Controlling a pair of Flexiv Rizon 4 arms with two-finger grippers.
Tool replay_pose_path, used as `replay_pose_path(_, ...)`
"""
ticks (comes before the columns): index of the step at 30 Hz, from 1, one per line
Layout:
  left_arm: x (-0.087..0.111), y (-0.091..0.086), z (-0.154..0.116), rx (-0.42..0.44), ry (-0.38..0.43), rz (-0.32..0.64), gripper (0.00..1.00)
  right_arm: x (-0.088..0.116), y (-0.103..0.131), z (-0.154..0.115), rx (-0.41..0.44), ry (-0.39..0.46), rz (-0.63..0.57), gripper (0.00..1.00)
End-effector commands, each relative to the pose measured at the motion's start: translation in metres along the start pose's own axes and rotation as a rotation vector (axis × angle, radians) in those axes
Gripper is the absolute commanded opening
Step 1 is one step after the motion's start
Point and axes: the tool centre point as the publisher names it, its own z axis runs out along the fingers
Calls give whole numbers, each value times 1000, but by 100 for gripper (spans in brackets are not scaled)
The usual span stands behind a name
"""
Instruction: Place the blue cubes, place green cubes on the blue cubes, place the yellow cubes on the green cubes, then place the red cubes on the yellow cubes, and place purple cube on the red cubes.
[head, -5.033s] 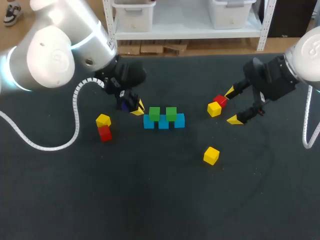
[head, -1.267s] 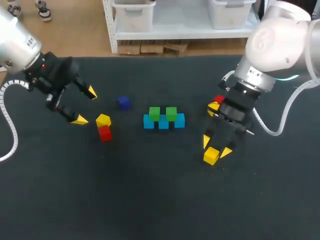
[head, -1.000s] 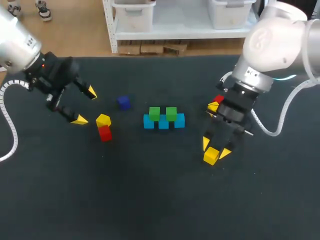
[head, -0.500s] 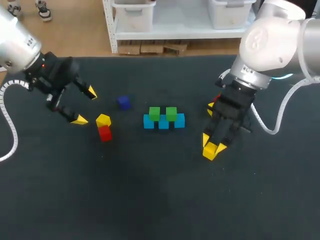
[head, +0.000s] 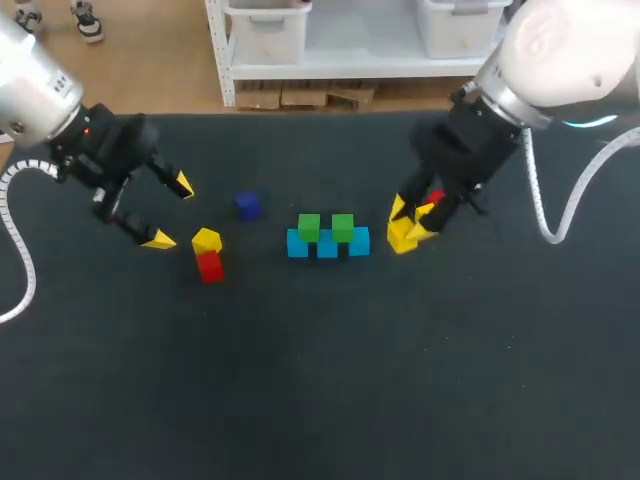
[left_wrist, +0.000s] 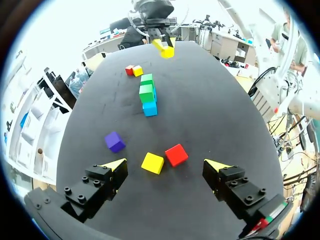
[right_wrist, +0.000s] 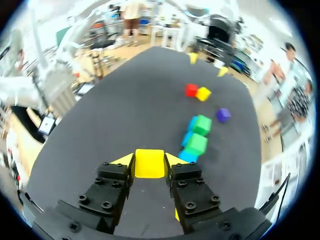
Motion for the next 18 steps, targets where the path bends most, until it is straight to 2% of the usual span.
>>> replay_pose_path(1, 1, -1, 0, -3, -4, 4, 100, -9, -6, -1, 231, -13, 245, 0)
replay_pose_path(8, 1, -1, 0, -3, -4, 4, 100, -18, -26, 13, 288, -38, 391, 0)
replay_pose_path(18, 1, -1, 0, -3, -4, 4, 100, -37, -49, 28, 334, -35, 408, 0)
